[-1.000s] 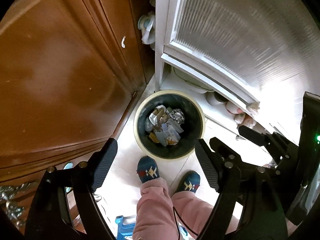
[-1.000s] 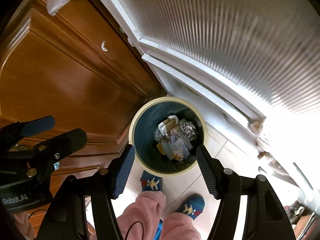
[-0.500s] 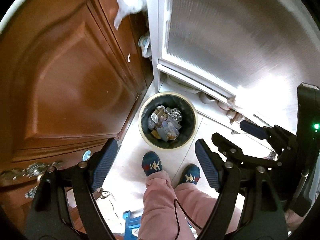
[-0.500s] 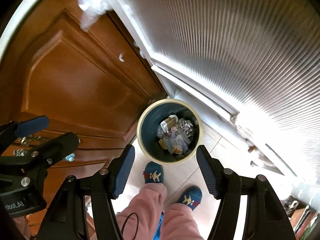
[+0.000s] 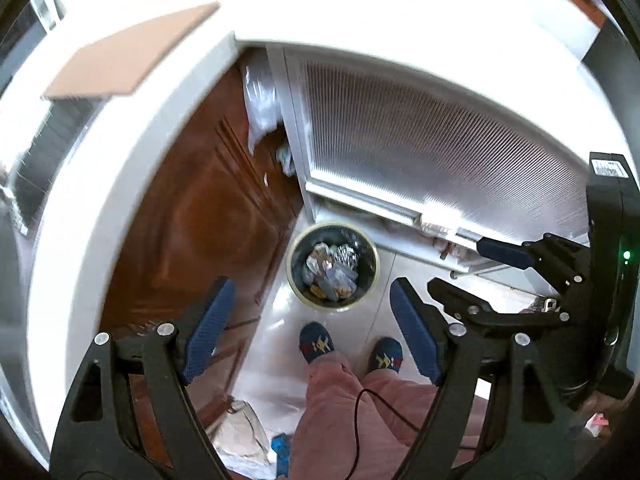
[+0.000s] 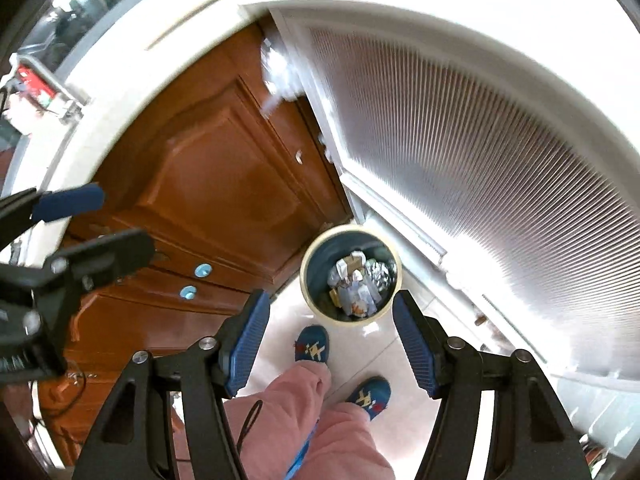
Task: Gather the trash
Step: 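Raise both tools back toward the counter corner, then grasp the yellow-white atom box with the left tool while the right tool grasps the white tissue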
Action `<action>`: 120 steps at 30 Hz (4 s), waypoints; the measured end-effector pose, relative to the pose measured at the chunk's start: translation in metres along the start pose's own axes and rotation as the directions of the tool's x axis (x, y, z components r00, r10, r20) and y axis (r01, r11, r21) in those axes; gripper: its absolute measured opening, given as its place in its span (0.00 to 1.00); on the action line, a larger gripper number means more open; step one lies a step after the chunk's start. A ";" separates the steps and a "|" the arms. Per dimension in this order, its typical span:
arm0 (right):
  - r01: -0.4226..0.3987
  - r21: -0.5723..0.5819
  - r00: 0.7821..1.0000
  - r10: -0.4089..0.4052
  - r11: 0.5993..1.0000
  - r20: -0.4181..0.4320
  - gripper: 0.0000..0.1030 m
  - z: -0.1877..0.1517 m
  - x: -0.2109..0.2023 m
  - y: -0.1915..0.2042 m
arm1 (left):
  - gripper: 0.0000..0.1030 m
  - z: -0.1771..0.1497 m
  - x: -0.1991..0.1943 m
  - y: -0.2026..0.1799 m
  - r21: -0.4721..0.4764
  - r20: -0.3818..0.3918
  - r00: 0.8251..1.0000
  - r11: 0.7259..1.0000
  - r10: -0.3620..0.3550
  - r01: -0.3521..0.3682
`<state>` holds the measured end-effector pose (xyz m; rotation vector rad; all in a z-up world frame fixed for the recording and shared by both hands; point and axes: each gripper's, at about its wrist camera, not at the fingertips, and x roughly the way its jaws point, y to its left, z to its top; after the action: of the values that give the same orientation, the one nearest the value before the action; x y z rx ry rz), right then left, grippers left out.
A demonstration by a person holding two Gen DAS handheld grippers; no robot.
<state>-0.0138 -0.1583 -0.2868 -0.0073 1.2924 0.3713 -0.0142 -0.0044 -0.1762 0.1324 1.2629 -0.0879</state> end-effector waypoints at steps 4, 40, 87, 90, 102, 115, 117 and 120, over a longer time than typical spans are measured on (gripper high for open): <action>-0.014 -0.020 0.998 0.015 1.000 0.068 0.63 0.005 -0.050 0.004 | 0.75 0.012 -0.042 0.002 0.006 0.065 0.998 1.000 -0.001 0.000; 0.162 0.199 0.838 -0.241 0.967 0.490 0.67 0.222 -0.286 0.002 | 0.75 0.244 -0.145 0.056 0.250 0.336 0.937 0.968 -0.098 0.012; -0.082 0.030 0.964 0.072 0.996 0.256 0.74 0.493 0.003 -0.193 | 0.59 0.479 0.166 0.011 -0.003 0.351 0.910 0.973 0.218 -0.232; -0.096 0.026 0.963 0.086 0.995 0.254 0.74 0.500 0.009 -0.190 | 0.29 0.483 0.162 0.020 -0.024 0.351 0.913 0.977 0.207 -0.213; -0.193 0.102 0.952 0.161 0.976 0.260 0.74 0.533 0.026 -0.177 | 0.05 0.475 0.152 0.081 -0.231 0.213 0.969 0.971 0.121 -0.070; -0.173 0.045 0.959 0.158 0.984 0.236 0.67 0.578 0.067 -0.137 | 0.61 0.493 0.107 0.097 -0.266 0.127 0.989 0.963 0.079 -0.043; -0.179 0.026 0.957 0.168 0.984 0.235 0.45 0.577 0.067 -0.133 | 0.62 0.503 0.107 0.095 -0.242 0.141 0.986 0.969 0.089 -0.052; -0.216 0.002 0.951 0.210 0.976 0.227 0.28 0.579 0.068 -0.128 | 0.62 0.516 0.114 0.091 -0.219 0.146 0.985 0.974 0.092 -0.058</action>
<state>0.5780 -0.1385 -0.2122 0.1940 1.0746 0.5248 0.5197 0.0102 -0.1273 -0.0134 1.1021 0.1022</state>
